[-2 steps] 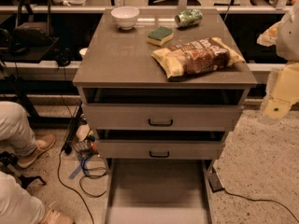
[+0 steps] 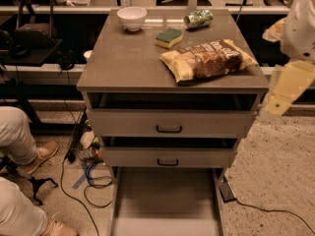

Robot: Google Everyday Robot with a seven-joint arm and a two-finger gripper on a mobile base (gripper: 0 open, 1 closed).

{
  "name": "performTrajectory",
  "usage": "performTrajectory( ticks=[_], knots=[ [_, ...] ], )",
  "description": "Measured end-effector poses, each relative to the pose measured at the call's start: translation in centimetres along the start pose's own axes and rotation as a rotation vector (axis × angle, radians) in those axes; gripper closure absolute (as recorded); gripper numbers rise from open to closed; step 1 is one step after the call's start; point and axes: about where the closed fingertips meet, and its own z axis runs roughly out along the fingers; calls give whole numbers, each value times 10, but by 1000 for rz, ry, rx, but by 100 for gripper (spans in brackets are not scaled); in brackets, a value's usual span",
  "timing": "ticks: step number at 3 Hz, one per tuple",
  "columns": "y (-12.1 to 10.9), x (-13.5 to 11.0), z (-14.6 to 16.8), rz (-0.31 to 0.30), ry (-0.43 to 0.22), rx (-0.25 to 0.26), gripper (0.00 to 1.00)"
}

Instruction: Place brown chip bag into bottom drawer

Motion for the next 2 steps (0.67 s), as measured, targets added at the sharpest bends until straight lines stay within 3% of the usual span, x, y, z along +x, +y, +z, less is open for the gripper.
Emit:
performTrajectory(
  ticks=[2],
  knots=[
    [-103, -63, 66, -103, -103, 155, 0]
  ],
)
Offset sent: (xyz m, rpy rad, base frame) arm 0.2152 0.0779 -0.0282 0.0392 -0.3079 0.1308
